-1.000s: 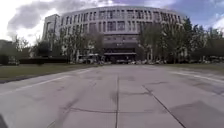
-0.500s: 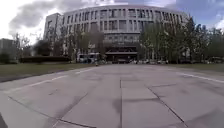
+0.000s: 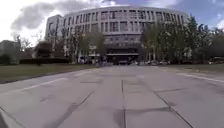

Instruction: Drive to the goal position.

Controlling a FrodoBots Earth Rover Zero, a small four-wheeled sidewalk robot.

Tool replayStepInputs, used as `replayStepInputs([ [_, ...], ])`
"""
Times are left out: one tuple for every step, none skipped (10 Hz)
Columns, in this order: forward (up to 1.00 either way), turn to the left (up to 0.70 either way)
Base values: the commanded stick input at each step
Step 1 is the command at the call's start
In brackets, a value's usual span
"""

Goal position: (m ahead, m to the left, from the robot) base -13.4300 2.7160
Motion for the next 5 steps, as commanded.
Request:
replayStepInputs([
  [0.7,0.01],
  [0.7,0.01],
  [0.7,0.01],
  [0.7,0.01],
  [0.7,0.01],
])
